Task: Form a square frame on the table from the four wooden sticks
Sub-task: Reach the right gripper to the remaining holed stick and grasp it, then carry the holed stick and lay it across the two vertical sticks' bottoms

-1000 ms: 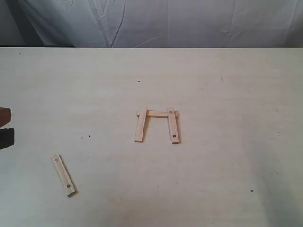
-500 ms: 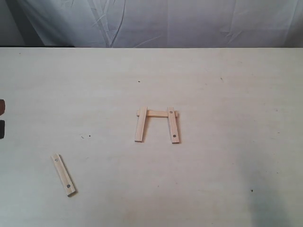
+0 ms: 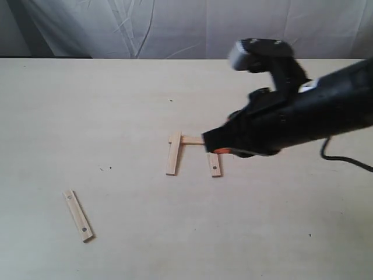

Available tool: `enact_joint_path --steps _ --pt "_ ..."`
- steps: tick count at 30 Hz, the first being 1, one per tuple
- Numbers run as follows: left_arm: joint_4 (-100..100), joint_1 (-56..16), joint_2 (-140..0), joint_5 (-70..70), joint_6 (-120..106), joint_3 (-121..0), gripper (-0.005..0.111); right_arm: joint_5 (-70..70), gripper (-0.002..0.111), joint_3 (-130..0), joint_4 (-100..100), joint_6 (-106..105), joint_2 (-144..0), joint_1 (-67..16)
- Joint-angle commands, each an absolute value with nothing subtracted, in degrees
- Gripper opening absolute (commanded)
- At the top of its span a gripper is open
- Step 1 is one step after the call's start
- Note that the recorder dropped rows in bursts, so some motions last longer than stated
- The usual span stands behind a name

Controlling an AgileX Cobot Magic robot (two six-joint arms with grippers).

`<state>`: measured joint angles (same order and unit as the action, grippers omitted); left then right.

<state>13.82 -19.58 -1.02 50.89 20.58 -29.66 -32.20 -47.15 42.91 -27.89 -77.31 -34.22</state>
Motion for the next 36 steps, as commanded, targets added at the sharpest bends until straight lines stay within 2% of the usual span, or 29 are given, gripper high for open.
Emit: enact_joint_path --steps 1,6,13,20,21,24,34,36 --pt "14.41 -19.49 0.0 44.15 20.56 -27.02 0.0 -30.41 -0.001 -56.18 35.72 -20.67 -87.9 -44.26" --pt "12.87 -19.49 0.0 32.88 20.43 -20.23 0.0 -28.75 -0.001 -66.79 34.3 -19.18 -99.84 -52.11" --pt "18.66 -19.49 0.0 30.98 20.43 -18.39 0.0 -29.46 -0.001 -78.29 32.81 -17.76 -112.82 -57.81" --pt "16.16 -19.49 0.0 32.69 20.43 -20.3 0.0 -44.91 -0.001 -96.11 25.97 -8.54 -126.7 -58.41" --pt "16.16 -19.49 0.0 32.69 20.43 -20.3 0.0 -46.37 0.002 -97.8 25.03 -7.27 -127.7 -58.41" --pt "16.02 -19.49 0.0 32.53 20.43 -20.3 0.0 -50.48 0.029 -103.96 21.99 -3.73 -131.11 -59.59" --pt "16.02 -19.49 0.0 32.53 20.43 -20.3 0.0 -48.67 0.03 -106.31 7.54 8.13 -133.22 -63.9" --pt "16.02 -19.49 0.0 32.53 20.43 -20.3 0.0 -48.67 0.035 -107.26 7.6 8.13 -133.63 -63.99"
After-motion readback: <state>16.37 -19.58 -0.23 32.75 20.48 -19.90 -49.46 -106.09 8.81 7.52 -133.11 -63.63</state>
